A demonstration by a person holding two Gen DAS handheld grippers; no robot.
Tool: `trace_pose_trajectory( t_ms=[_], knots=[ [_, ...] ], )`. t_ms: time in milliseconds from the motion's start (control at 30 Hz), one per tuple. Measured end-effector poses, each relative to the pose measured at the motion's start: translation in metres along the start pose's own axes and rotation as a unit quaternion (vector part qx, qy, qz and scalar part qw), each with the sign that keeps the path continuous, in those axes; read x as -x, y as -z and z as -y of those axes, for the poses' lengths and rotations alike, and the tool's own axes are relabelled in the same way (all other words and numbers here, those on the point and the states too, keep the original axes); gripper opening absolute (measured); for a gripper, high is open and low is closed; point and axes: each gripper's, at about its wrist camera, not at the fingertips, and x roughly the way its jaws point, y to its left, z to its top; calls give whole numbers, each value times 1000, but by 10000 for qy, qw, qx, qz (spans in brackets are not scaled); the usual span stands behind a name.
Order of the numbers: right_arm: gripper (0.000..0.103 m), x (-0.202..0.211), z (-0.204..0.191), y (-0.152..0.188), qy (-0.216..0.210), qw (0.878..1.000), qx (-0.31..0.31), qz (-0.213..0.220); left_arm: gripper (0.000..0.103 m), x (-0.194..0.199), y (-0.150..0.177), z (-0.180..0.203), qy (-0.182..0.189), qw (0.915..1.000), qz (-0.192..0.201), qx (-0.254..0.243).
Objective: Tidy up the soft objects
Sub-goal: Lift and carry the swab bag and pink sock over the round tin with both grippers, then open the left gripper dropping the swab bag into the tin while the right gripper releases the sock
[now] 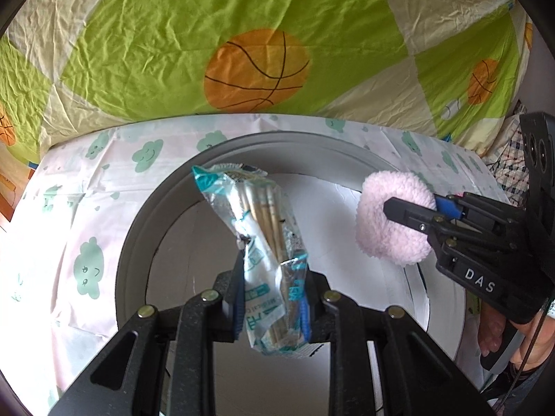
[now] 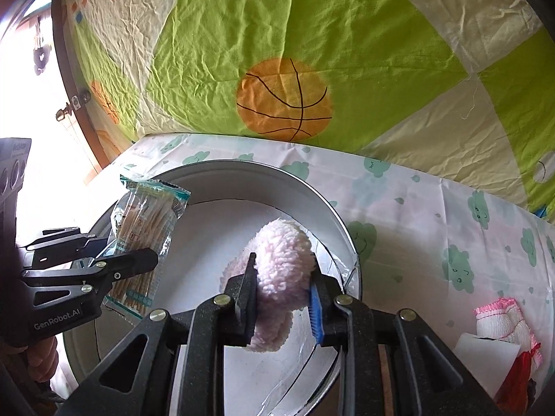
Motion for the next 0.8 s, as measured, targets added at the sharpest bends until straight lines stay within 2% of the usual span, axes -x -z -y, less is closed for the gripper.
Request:
trace_pose_trajectory(
  t_ms=[333,433,467,500,533,600,667,733,800],
  knots=[
    [28,-8,-2,-5,8,9999,24,-153,23,-11,-2,-4,-121,9997,-193,-82],
    [28,-7,-3,-5,36,9999,43,-138,27,-11,-2,-5,-171,9997,-180,-59],
    [29,-7,-3,-6,20,9999,28,-132,30,-10,-2,-5,-164,9997,-162,-62],
    [32,-7,-2,-6,18,9999,11,-123,40,-8,-2,-5,-176,9997,-129,-70],
    [35,-7,-2,-6,15,9999,-7,-111,56,-6,-2,-5,-225,9997,-85,-74],
    [36,-7,-2,-6,20,9999,-26,-99,70,-1,-3,-4,-278,9995,42,-106],
    [42,-7,-1,-6,33,9999,-35,-92,74,3,-3,-4,-285,9995,96,-125],
    [60,-5,0,-6,58,9999,-72,-47,77,5,-4,-6,-279,9995,129,-94],
    [62,-3,1,-5,52,9999,-107,-11,81,7,-3,-8,-310,9994,159,-31]
  ],
)
